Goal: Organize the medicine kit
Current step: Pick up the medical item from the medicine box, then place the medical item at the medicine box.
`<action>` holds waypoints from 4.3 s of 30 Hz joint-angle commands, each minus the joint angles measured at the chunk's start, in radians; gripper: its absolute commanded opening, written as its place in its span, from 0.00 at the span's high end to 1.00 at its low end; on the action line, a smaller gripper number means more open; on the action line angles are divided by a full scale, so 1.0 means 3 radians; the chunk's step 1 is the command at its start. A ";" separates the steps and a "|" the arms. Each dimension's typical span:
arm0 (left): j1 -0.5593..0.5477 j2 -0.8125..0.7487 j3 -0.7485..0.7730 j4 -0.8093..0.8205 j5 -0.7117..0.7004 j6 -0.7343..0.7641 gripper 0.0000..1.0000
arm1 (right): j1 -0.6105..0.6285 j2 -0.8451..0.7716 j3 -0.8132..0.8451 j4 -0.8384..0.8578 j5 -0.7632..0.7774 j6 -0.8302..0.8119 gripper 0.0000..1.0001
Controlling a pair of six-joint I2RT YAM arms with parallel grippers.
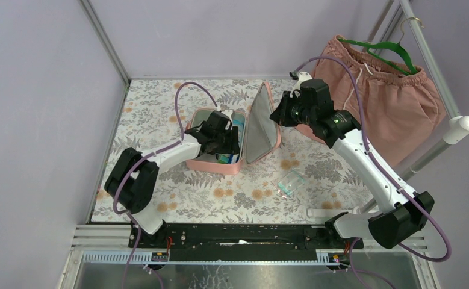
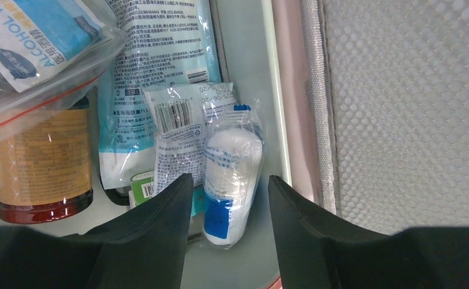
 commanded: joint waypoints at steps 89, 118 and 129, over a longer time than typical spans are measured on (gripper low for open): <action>-0.0167 -0.0629 -0.0019 0.2609 -0.0520 -0.0900 0.72 | 0.0049 -0.0075 -0.0157 0.0393 -0.0373 0.1308 1.00; -0.0489 -0.0266 0.0295 0.2201 -0.0984 -0.0306 0.73 | 0.0129 0.0042 -0.0082 0.0402 -0.0439 0.1307 1.00; -0.0592 -0.0203 0.0320 0.1946 -0.1072 -0.0171 0.73 | 0.0145 0.0065 -0.0016 0.0405 -0.0433 0.1318 1.00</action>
